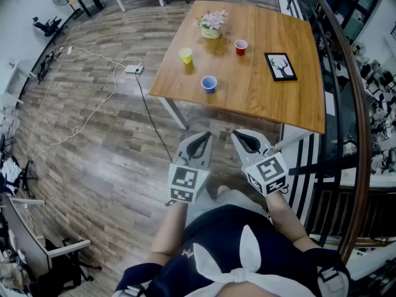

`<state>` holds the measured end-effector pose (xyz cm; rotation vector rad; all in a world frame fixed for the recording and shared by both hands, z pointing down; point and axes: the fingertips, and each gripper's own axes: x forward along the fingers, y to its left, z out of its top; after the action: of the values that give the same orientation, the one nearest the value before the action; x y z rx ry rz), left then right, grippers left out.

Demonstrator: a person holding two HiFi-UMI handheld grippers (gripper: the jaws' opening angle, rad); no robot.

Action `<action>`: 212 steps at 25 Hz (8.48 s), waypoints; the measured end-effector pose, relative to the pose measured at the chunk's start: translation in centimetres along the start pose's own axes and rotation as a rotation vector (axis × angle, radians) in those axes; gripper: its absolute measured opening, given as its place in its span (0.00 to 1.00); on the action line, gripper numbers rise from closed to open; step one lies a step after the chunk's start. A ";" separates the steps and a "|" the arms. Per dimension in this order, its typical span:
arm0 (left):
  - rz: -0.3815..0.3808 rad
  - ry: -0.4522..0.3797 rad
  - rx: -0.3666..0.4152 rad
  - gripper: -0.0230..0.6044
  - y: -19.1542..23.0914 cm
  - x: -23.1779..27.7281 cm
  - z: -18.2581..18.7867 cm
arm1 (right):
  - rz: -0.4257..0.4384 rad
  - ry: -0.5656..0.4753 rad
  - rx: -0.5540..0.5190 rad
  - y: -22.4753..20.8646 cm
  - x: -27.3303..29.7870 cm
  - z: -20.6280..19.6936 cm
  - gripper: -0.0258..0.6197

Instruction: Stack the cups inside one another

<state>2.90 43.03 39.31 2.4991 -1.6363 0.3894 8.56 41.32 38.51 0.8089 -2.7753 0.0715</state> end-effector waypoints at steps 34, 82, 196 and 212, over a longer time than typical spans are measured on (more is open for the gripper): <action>-0.008 0.086 -0.068 0.07 10.5 10.7 0.1 | 0.033 0.081 0.027 -9.4 12.7 0.6 0.25; -0.093 0.271 -0.216 0.07 27.9 24.4 -7.4 | 0.104 0.668 -0.055 -17.9 33.9 -13.3 0.59; -0.063 0.303 -0.193 0.07 28.0 38.4 -0.3 | -0.174 0.442 -0.088 -48.1 33.7 0.1 0.53; -0.058 0.370 -0.235 0.07 28.4 40.8 -2.1 | -0.136 0.512 -0.053 -50.8 36.1 -3.7 0.54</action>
<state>-7.90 -3.84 51.92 2.1428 -1.3742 0.5754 7.21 -20.03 50.04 0.8273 -2.2299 0.1554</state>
